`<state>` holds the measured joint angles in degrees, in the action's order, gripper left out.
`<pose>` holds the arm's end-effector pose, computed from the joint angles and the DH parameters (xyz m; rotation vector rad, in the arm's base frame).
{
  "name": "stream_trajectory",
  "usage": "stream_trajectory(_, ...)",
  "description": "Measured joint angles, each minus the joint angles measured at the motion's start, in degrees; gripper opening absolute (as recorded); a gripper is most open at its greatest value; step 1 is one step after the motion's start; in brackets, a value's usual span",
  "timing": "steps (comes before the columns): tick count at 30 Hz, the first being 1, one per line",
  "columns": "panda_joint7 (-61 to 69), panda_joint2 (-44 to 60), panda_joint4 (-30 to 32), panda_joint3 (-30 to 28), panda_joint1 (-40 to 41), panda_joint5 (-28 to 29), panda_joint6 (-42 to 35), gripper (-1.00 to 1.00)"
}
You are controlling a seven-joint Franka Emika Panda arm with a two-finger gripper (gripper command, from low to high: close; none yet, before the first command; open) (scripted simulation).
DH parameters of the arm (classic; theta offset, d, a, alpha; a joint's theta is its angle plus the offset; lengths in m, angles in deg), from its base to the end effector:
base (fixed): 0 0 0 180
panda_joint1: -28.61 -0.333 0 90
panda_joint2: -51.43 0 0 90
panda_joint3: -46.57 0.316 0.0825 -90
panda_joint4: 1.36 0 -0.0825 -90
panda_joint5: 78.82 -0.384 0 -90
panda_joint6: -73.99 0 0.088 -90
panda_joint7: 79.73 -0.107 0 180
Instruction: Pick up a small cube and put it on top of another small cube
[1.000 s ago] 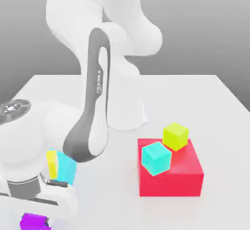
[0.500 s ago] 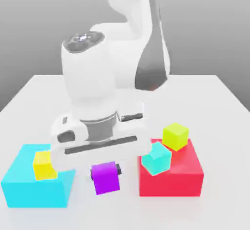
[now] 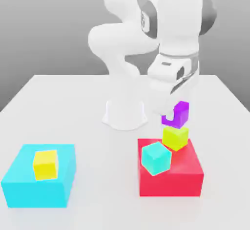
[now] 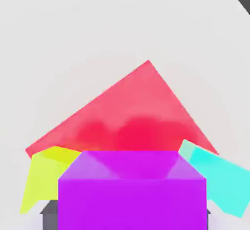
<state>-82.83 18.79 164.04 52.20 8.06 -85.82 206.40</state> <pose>0.2922 0.1409 0.3352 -3.0713 -0.4711 0.0233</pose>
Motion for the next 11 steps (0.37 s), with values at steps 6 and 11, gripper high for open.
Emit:
stream_trajectory(6,2.08,1.71,5.36,2.57,-2.46,0.18,7.40,-1.00)
stream_trajectory(11,2.08,6.46,6.93,3.00,-2.44,0.02,13.72,1.00)
